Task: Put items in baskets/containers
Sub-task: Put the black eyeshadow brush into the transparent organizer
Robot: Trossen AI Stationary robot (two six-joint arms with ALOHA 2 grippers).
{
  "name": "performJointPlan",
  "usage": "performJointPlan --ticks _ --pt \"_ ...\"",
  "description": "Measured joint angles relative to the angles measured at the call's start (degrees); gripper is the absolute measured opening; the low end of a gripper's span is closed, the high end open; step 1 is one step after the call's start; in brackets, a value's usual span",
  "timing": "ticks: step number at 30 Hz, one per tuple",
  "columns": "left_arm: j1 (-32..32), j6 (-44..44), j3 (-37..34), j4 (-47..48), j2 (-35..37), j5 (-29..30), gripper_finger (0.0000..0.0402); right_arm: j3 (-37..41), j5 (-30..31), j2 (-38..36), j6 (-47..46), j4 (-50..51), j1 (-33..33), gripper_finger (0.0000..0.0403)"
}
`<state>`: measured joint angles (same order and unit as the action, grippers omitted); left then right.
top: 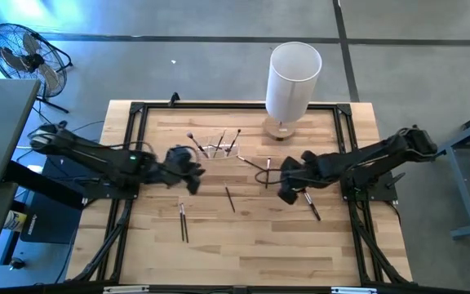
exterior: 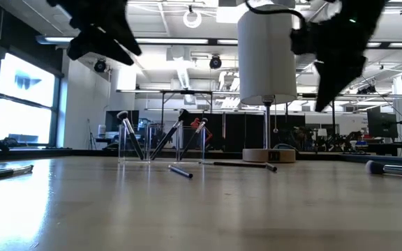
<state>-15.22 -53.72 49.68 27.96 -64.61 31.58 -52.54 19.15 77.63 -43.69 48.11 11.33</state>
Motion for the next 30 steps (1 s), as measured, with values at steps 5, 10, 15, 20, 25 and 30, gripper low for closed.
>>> performJointPlan --ticks 5,10,15,20,25,30 --pt "2.2 -15.8 13.7 8.9 -14.0 -5.0 0.0133 12.0 -4.3 -11.2 1.6 -8.7 0.0 0.0001" --pt "5.6 -28.5 26.1 15.9 -27.2 -13.0 0.0133 20.3 -6.5 -23.4 3.8 -12.0 -0.1 0.0001" --pt "8.4 -33.2 33.5 19.7 -37.3 -20.3 0.0133 23.4 -9.7 -31.2 7.6 -11.9 -0.1 0.0" --pt "9.9 -39.1 34.2 20.2 -43.6 -26.2 0.0133 23.5 -12.4 -33.9 11.6 -12.2 -0.1 0.0" --pt "10.0 -44.3 33.6 20.1 -45.9 -27.3 0.0133 23.5 -14.3 -34.2 14.1 -12.4 0.0 0.0" --pt "10.3 -48.9 33.2 20.4 -46.3 -23.0 0.0133 23.5 -15.8 -34.2 15.5 -12.3 0.0 0.0"
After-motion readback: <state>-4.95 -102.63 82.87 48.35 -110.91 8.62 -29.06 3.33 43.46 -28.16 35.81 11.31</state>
